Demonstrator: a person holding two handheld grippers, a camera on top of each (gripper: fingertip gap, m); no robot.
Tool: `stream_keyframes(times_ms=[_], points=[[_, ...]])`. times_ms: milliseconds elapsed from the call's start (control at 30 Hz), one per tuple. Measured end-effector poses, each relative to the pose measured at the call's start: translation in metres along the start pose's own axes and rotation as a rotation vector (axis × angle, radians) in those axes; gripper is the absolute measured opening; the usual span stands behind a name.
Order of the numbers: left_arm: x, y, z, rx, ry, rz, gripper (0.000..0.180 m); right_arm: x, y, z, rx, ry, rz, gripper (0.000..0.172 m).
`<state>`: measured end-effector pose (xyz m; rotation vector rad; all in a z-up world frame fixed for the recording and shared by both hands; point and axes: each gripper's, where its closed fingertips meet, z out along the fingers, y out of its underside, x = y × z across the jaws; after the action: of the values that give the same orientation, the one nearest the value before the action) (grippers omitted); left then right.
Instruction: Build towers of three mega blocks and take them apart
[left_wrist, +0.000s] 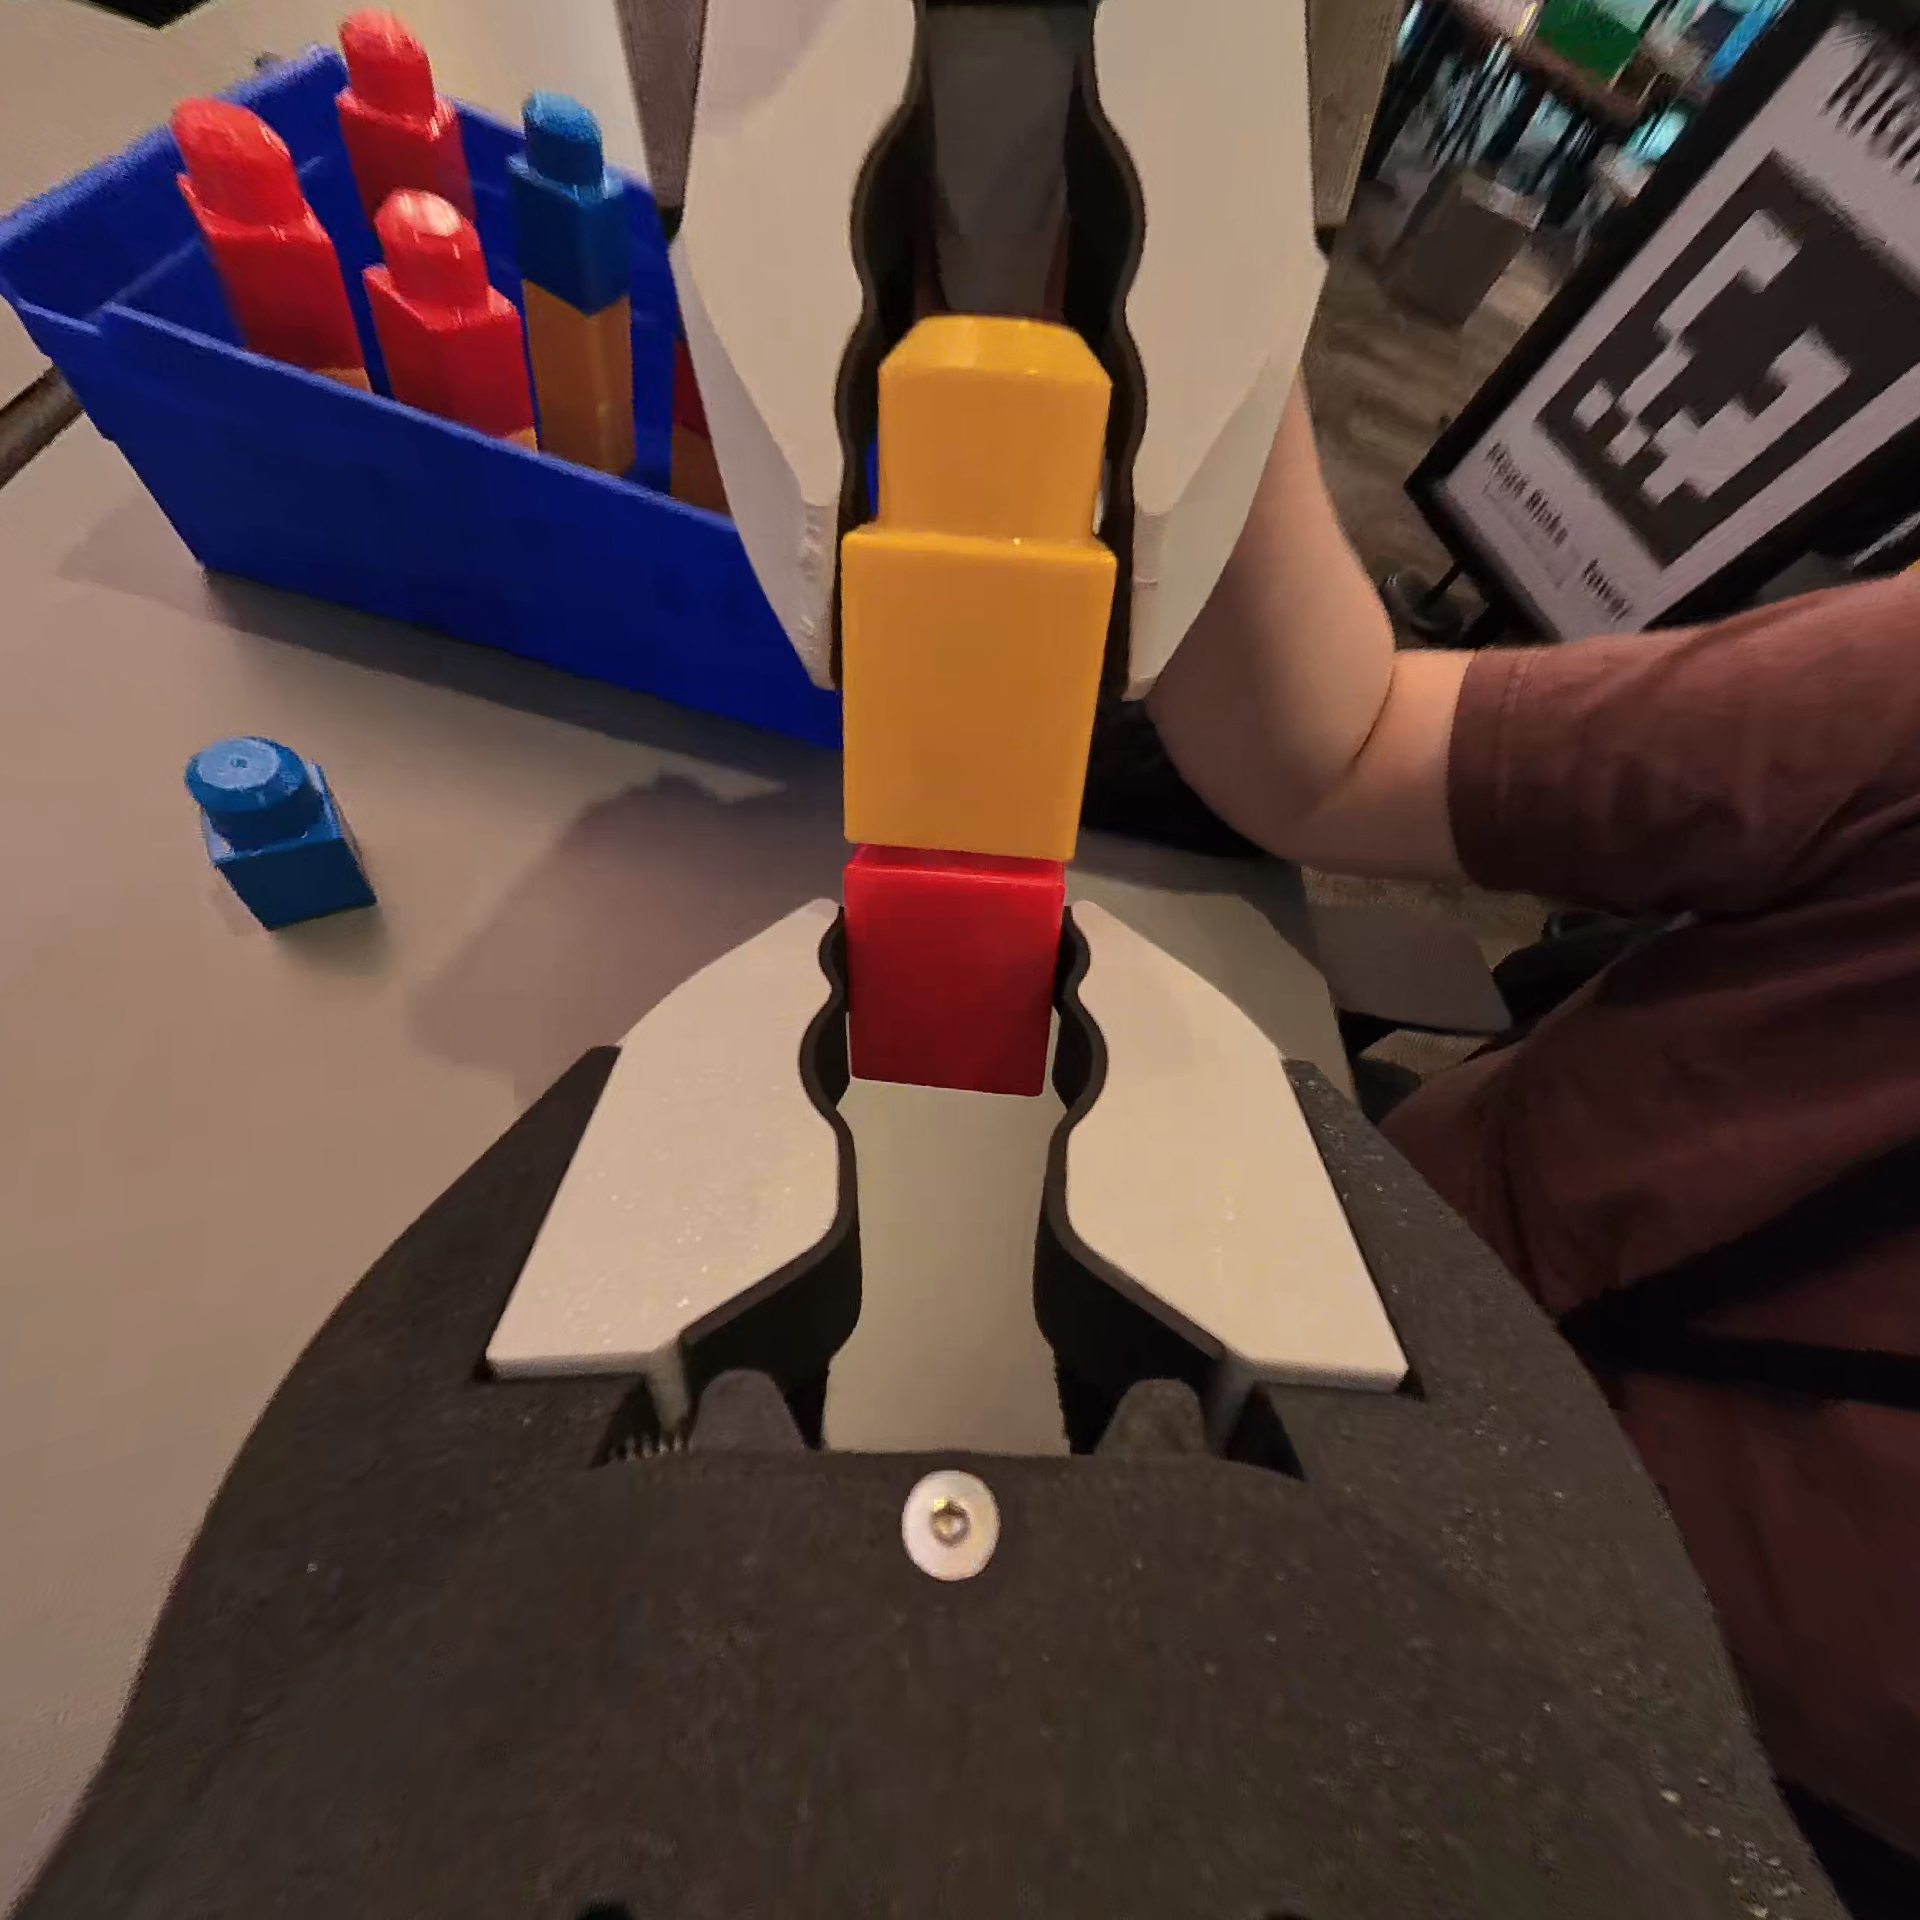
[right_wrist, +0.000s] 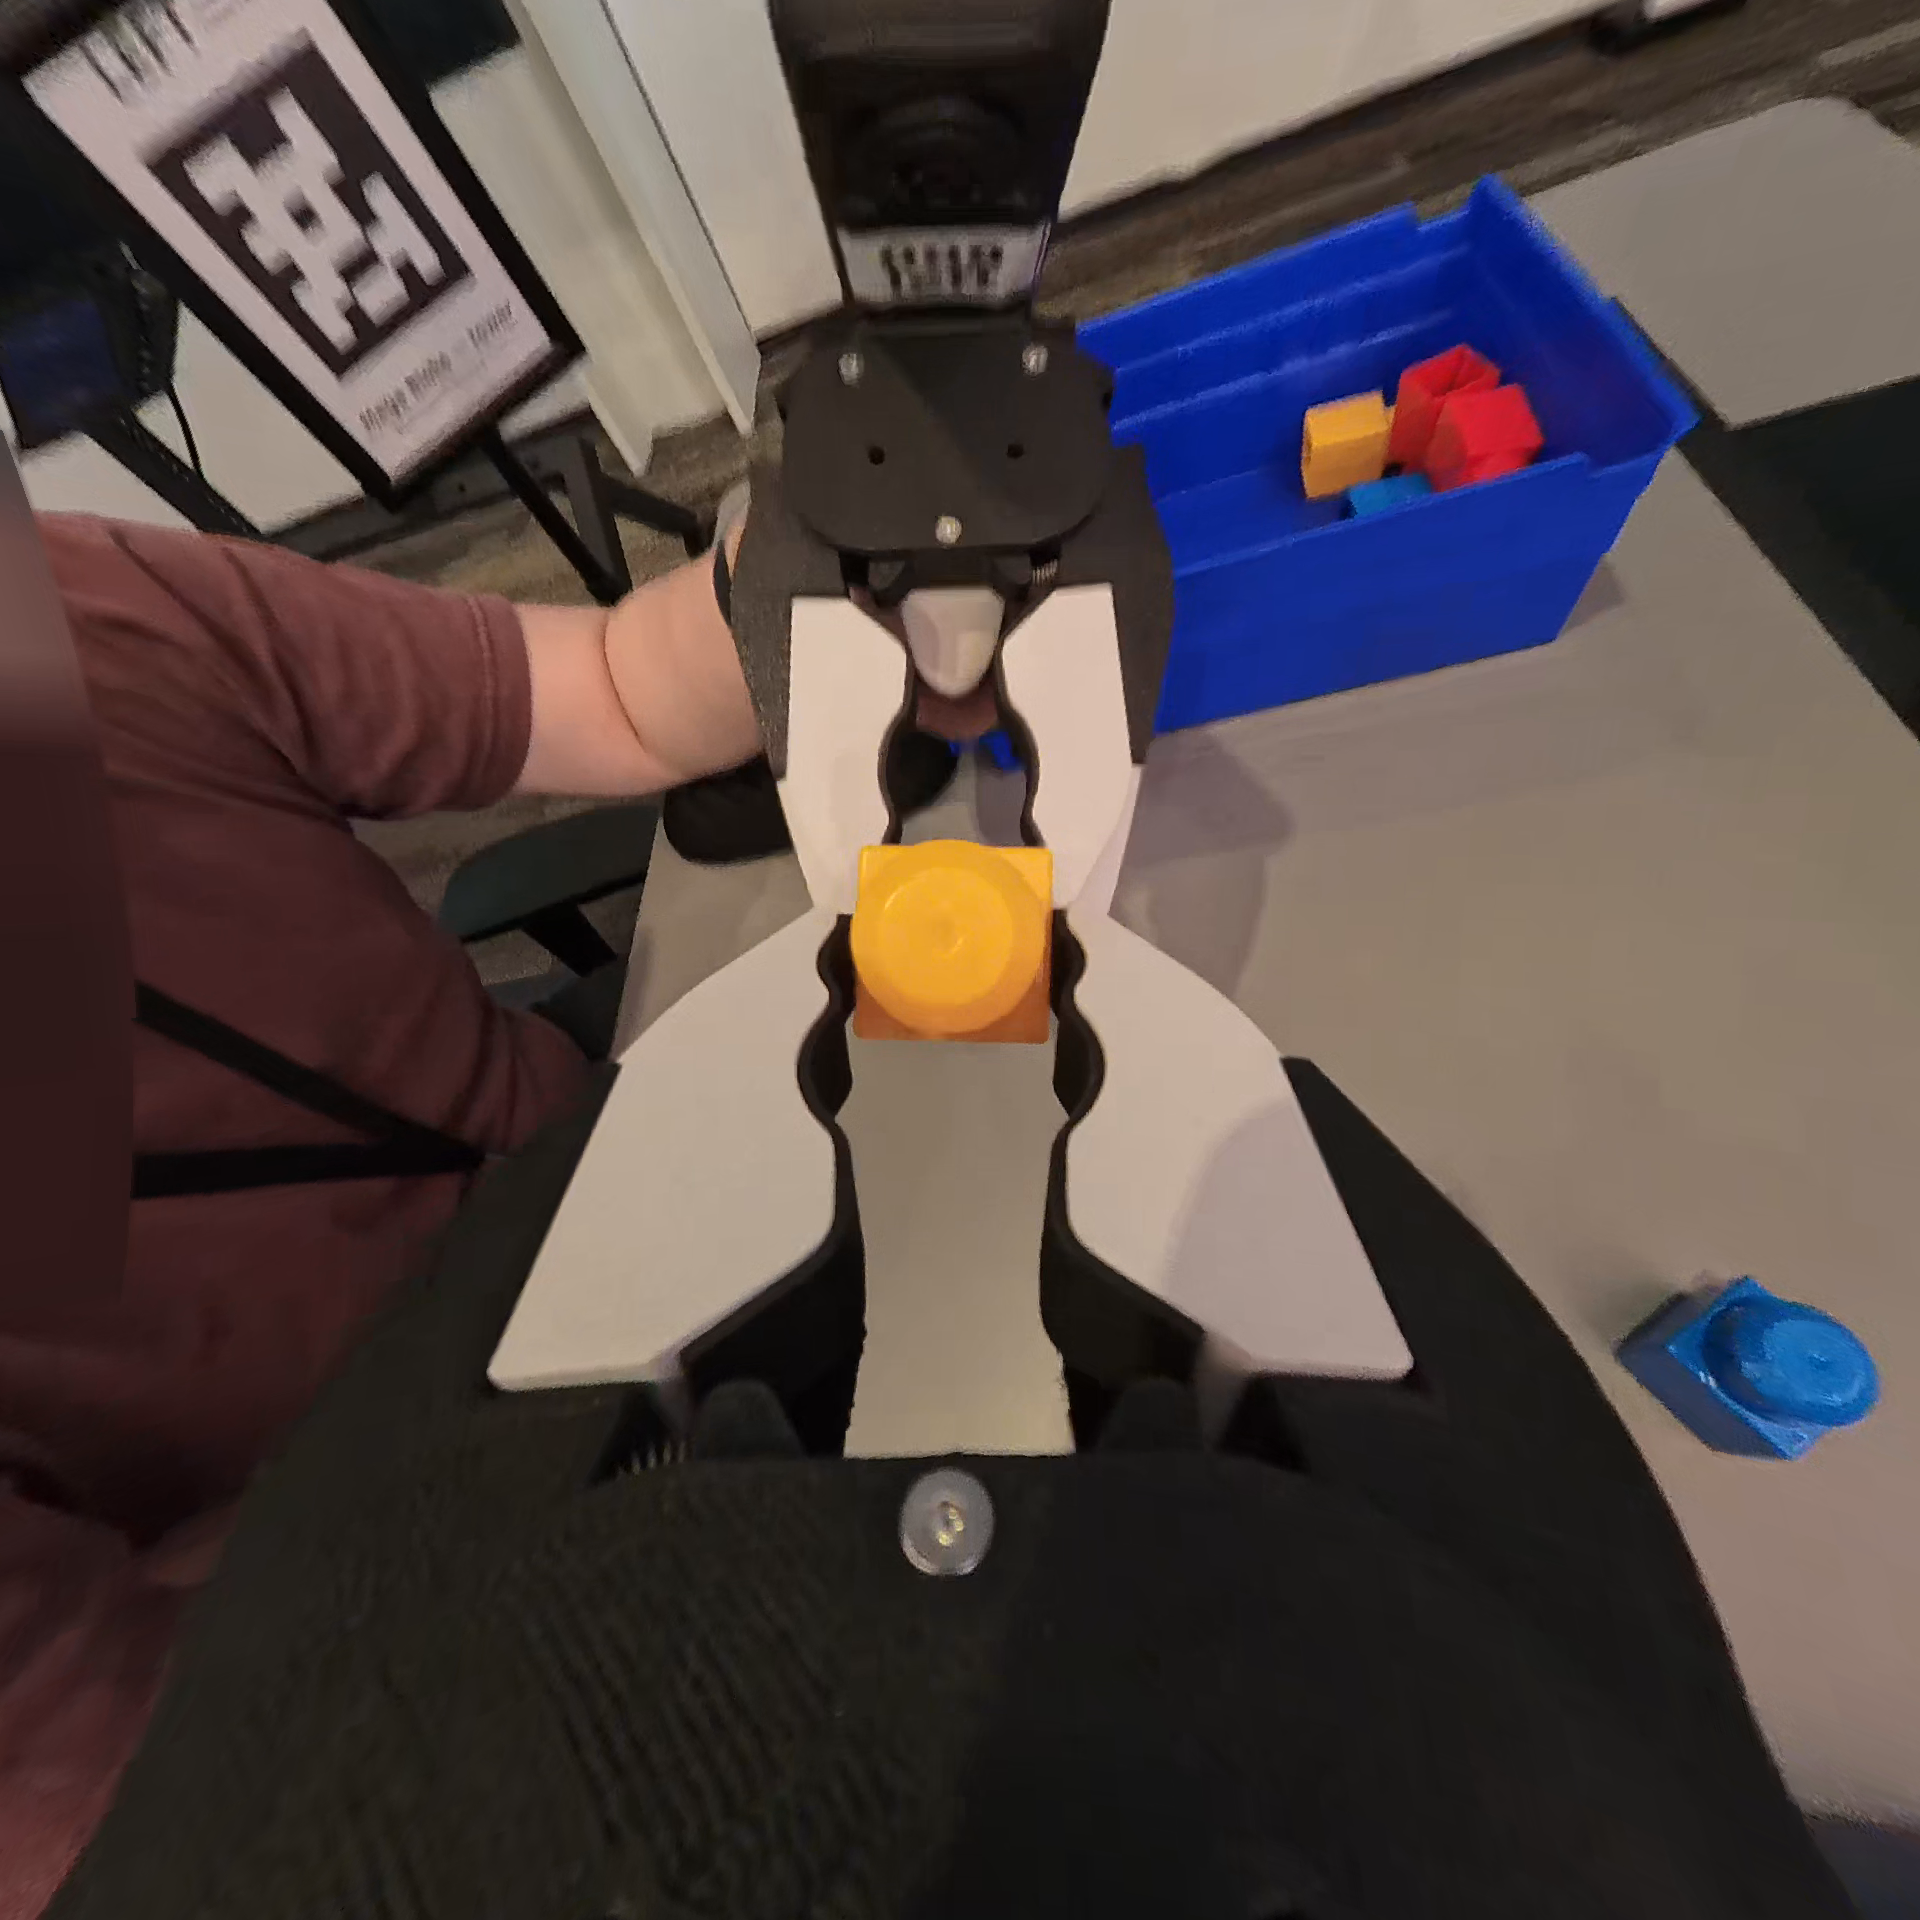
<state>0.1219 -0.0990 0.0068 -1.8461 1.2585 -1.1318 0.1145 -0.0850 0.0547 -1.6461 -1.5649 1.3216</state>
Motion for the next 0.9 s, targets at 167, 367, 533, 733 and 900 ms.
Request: stream_keyframes(times_ms=[167,367,533,733,900], points=[[-0.003,-0.031,-0.02,0.233,0.03,-0.08,0.036,0.014,-0.039,-0.006,0.281,0.014,0.04,0.044],[-0.011,-0.043,-0.035,0.347,0.012,-0.122,0.036,0.018,-0.051,0.009,0.365,0.023,0.028,0.042],[-0.013,-0.044,-0.037,0.361,-0.01,-0.113,0.035,0.017,-0.059,0.013,0.457,-0.025,0.064,0.037],[-0.014,-0.042,-0.036,0.337,-0.025,-0.118,0.035,0.019,-0.053,0.016,0.425,-0.058,0.097,0.037],[-0.015,-0.035,-0.032,0.272,-0.048,-0.104,0.035,0.018,-0.043,0.018,0.317,-0.001,0.054,0.037]])
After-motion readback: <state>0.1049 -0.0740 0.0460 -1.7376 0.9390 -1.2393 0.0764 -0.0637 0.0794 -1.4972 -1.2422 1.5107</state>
